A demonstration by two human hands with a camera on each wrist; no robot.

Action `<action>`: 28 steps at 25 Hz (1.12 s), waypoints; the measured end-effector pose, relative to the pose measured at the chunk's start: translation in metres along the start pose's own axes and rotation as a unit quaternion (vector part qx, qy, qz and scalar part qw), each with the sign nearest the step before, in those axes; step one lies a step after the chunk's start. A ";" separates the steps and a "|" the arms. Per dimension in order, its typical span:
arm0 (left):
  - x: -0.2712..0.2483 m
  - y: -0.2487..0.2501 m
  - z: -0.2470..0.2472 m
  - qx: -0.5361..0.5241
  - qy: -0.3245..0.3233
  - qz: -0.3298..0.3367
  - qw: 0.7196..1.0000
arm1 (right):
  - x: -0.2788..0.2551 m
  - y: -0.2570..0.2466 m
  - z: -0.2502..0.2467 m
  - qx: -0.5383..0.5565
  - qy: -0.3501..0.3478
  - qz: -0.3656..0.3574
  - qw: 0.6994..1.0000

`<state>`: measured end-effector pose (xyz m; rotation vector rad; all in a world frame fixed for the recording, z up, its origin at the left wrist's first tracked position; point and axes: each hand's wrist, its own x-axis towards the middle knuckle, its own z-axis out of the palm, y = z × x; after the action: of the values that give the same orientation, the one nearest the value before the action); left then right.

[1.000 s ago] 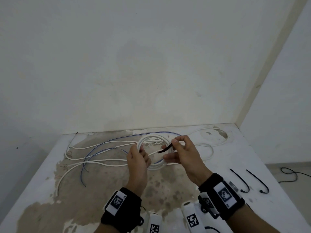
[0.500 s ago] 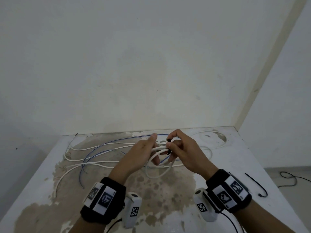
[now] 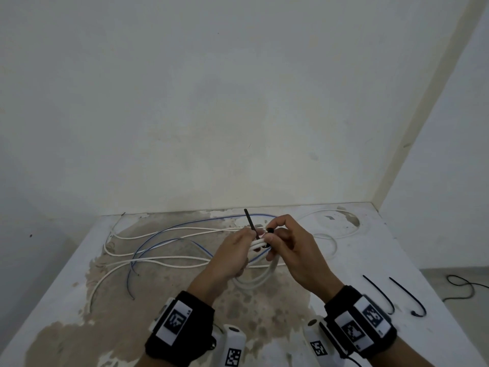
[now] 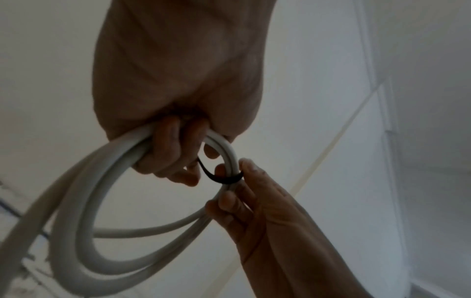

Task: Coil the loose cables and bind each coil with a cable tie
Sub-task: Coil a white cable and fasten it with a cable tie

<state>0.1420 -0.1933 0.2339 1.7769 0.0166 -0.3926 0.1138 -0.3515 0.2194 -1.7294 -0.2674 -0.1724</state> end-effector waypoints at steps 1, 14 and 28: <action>0.000 -0.001 -0.002 -0.003 0.000 0.019 1.000 | -0.001 0.001 0.000 0.015 -0.003 0.008 1.000; -0.008 -0.027 0.015 -0.014 0.100 0.118 0.988 | -0.016 0.022 0.018 0.068 0.107 0.023 0.992; -0.017 -0.031 0.013 -0.111 0.113 0.137 0.978 | -0.015 0.013 0.020 0.140 0.126 0.012 0.982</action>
<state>0.1160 -0.1943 0.2071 1.5672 -0.0231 0.0109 0.1022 -0.3356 0.1991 -1.4143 -0.0795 -0.3183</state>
